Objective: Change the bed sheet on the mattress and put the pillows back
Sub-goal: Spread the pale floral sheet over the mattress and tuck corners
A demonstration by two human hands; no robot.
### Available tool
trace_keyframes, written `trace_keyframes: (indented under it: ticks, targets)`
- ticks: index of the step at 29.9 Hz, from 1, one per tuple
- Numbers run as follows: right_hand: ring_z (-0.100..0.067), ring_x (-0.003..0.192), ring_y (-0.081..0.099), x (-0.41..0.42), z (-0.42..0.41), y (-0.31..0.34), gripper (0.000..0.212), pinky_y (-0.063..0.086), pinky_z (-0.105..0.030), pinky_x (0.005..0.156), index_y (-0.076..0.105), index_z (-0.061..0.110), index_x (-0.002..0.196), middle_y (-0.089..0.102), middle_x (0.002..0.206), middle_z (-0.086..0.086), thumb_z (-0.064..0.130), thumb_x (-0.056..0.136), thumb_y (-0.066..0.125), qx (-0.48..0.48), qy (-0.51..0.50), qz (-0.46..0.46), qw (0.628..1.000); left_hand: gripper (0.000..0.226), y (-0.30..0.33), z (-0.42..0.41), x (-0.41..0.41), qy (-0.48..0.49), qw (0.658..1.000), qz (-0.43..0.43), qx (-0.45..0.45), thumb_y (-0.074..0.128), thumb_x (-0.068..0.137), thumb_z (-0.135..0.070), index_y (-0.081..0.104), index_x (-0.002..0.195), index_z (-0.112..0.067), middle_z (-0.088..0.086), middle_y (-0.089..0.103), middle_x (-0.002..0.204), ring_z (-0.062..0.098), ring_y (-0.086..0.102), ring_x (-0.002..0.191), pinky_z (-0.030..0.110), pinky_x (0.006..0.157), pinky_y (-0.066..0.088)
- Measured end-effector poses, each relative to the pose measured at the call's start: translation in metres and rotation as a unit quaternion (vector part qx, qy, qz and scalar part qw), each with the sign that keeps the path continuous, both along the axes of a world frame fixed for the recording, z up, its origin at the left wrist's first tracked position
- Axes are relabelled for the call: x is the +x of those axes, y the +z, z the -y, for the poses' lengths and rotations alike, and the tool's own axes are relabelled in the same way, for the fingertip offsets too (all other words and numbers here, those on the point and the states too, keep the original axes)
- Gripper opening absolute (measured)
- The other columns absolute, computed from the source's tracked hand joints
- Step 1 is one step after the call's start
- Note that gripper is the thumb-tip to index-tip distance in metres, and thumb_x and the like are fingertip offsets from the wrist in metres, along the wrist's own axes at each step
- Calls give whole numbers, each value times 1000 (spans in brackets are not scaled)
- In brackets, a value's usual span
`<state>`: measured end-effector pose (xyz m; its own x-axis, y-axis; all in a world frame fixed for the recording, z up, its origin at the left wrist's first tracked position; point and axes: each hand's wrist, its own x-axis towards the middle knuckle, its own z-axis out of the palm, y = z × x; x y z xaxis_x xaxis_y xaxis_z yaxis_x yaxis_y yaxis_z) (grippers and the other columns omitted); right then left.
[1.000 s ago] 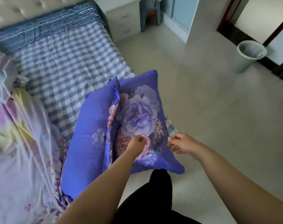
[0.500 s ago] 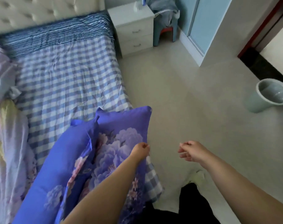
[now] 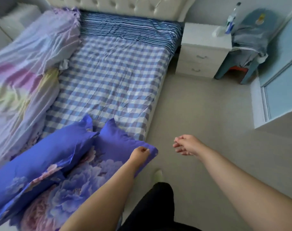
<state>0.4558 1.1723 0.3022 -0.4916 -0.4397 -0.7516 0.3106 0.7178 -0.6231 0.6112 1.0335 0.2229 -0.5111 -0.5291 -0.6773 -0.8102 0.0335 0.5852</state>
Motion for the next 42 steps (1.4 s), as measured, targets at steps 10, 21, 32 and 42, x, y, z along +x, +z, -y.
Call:
trace_keyframes:
  ticks: [10, 21, 32, 42]
  targets:
    - [-11, 59, 55, -193, 182, 5, 18, 38, -21, 53, 49, 18, 83, 61, 79, 1, 24, 99, 44, -6, 59, -7, 998, 23, -10, 173, -174, 135, 990, 1, 37, 50, 94, -27, 57, 73, -24, 10, 68, 95, 24, 59, 84, 30, 68, 44]
    - [-15, 64, 56, -351, 411, 3, 13, 43, -24, 58, 54, 11, 92, 61, 85, -5, 20, 98, 47, -34, 185, 29, 982, 20, 9, 343, -311, 295, 954, -37, 29, 46, 99, -28, 57, 93, -13, 12, 60, 98, 20, 49, 73, 34, 70, 42]
    - [-16, 68, 59, -453, 624, -6, 19, 49, -26, 64, 56, 6, 108, 66, 91, -6, 20, 98, 48, 25, 376, 15, 926, 36, 13, 442, -395, 480, 872, -41, 84, 50, 97, -35, 55, 122, -9, 11, 58, 118, 24, 54, 95, 37, 89, 46]
    - [-14, 65, 56, -423, 794, -52, 16, 45, -24, 61, 56, 9, 98, 63, 90, -6, 22, 99, 46, 40, 479, 10, 877, 27, -32, 582, -383, 533, 843, 7, 67, 59, 89, -41, 57, 111, -25, 0, 58, 114, 20, 55, 102, 37, 88, 45]
